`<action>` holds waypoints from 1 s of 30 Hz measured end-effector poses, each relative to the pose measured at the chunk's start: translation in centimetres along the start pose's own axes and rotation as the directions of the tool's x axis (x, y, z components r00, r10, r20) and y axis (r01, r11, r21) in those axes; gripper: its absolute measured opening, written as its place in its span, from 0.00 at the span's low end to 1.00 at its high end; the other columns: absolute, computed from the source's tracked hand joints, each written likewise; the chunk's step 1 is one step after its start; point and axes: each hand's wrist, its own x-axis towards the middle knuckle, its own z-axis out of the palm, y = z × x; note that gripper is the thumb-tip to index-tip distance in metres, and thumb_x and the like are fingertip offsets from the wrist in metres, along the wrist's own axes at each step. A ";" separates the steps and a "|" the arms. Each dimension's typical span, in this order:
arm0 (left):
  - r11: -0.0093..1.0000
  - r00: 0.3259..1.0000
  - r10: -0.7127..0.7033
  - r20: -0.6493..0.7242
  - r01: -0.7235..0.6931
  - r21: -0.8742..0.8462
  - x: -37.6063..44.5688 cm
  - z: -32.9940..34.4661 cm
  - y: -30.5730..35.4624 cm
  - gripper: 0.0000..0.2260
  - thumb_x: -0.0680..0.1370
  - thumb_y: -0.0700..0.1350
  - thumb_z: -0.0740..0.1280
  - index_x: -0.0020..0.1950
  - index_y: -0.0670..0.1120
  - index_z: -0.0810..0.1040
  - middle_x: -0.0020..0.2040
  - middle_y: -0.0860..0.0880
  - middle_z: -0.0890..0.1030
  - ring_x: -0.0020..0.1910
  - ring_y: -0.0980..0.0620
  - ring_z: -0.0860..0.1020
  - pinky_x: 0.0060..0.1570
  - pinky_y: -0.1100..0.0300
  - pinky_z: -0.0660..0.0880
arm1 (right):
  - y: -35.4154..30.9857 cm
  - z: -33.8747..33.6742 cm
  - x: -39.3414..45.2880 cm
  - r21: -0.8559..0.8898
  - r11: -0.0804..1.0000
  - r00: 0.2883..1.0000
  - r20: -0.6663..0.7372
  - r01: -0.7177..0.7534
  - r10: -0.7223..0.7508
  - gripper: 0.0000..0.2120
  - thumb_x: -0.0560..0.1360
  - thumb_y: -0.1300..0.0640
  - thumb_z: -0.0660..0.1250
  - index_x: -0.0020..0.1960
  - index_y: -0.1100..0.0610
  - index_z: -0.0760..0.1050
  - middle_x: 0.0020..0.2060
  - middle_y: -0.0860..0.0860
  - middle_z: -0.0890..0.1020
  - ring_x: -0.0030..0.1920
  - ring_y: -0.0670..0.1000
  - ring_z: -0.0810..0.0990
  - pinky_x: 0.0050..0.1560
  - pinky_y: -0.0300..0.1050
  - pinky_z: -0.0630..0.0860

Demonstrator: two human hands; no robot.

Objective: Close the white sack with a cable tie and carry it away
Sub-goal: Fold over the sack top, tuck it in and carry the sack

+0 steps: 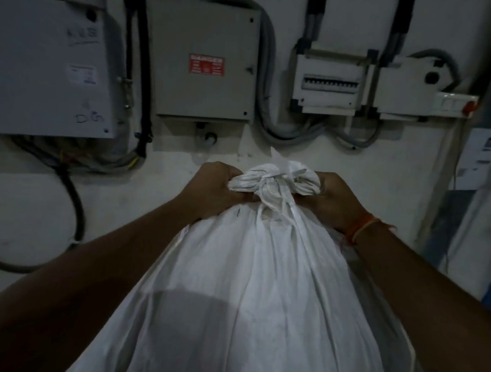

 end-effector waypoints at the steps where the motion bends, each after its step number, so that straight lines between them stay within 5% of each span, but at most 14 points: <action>1: 1.000 1.000 0.016 0.003 -0.016 -0.005 1.4 1.5 0.7 0.16 0.68 0.59 0.77 0.32 0.48 0.81 0.29 0.54 0.79 0.28 0.62 0.76 0.31 0.71 0.68 | 1.2 -1.7 0.1 -0.022 1.000 1.000 -0.007 0.002 -0.002 0.11 0.70 0.53 0.77 0.51 0.55 0.84 0.46 0.49 0.87 0.47 0.45 0.85 0.52 0.42 0.79; 11: 0.999 0.999 0.046 0.024 -0.046 0.009 13.2 13.5 5.0 0.18 0.67 0.61 0.77 0.37 0.45 0.84 0.34 0.50 0.85 0.34 0.54 0.82 0.38 0.60 0.75 | 11.6 -14.6 3.2 -0.101 0.995 1.000 0.004 0.012 -0.012 0.10 0.69 0.54 0.77 0.49 0.54 0.84 0.44 0.47 0.87 0.43 0.40 0.84 0.47 0.35 0.78; 17: 0.999 1.000 -0.026 0.012 0.026 0.043 17.1 18.1 7.2 0.12 0.67 0.58 0.78 0.35 0.52 0.81 0.30 0.58 0.80 0.32 0.66 0.78 0.35 0.69 0.71 | 16.4 -19.3 5.7 -0.089 0.995 0.998 0.059 0.041 -0.036 0.10 0.69 0.56 0.78 0.49 0.53 0.83 0.42 0.44 0.86 0.41 0.35 0.82 0.45 0.29 0.76; 21: 0.990 0.993 -0.117 -0.028 0.118 0.074 18.0 21.1 8.5 0.15 0.67 0.56 0.79 0.41 0.44 0.85 0.37 0.50 0.85 0.35 0.58 0.82 0.38 0.65 0.75 | 19.6 -21.4 7.0 -0.073 0.995 0.989 0.132 0.074 -0.064 0.09 0.69 0.57 0.78 0.48 0.50 0.82 0.41 0.40 0.84 0.38 0.30 0.80 0.42 0.23 0.72; 30: 0.949 0.961 -0.276 0.016 0.269 0.161 17.6 28.3 7.5 0.18 0.65 0.59 0.79 0.46 0.48 0.86 0.43 0.52 0.87 0.41 0.56 0.84 0.48 0.55 0.81 | 28.3 -21.9 6.3 -0.095 0.995 0.970 0.242 0.020 0.003 0.10 0.68 0.52 0.79 0.47 0.49 0.83 0.42 0.47 0.86 0.40 0.37 0.82 0.44 0.32 0.75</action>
